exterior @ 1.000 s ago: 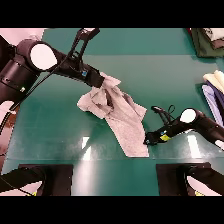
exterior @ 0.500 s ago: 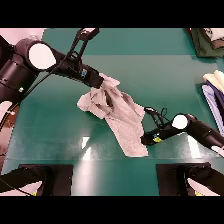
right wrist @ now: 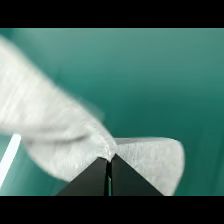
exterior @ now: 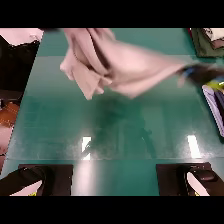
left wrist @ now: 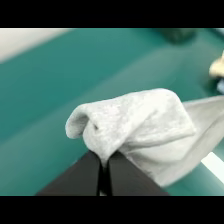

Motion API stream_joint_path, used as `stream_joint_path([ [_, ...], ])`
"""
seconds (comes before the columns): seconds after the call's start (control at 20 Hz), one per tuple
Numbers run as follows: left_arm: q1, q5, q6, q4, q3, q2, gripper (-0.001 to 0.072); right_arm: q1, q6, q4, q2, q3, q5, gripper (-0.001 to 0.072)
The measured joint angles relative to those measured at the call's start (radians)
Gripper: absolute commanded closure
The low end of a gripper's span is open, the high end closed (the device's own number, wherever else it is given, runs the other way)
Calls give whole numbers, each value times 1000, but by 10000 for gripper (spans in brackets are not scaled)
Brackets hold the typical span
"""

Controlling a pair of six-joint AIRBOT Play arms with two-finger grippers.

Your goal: Fold the shirts.

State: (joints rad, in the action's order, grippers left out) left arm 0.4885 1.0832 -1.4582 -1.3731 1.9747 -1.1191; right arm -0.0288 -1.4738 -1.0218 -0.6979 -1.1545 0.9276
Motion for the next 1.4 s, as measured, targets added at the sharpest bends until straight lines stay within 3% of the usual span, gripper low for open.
stream_joint_path([
  [0.3,-2,-60,-19,13,82,137,683,-307,63,7,-10,-472,65,703],
  [0.5,-3,-46,-37,121,88,175,683,-325,71,4,-63,-683,141,703],
  [0.75,-3,71,-44,235,83,185,683,-256,76,1,-133,-860,236,703],
  [0.95,-3,158,-45,193,3,183,683,-211,70,-2,-164,-815,272,703],
  [1.1,-3,174,-76,3,-110,162,684,-197,63,-3,-214,-717,281,703],
  [1.4,-3,40,-122,-290,-285,-31,683,-190,59,-5,-410,-478,238,702],
])
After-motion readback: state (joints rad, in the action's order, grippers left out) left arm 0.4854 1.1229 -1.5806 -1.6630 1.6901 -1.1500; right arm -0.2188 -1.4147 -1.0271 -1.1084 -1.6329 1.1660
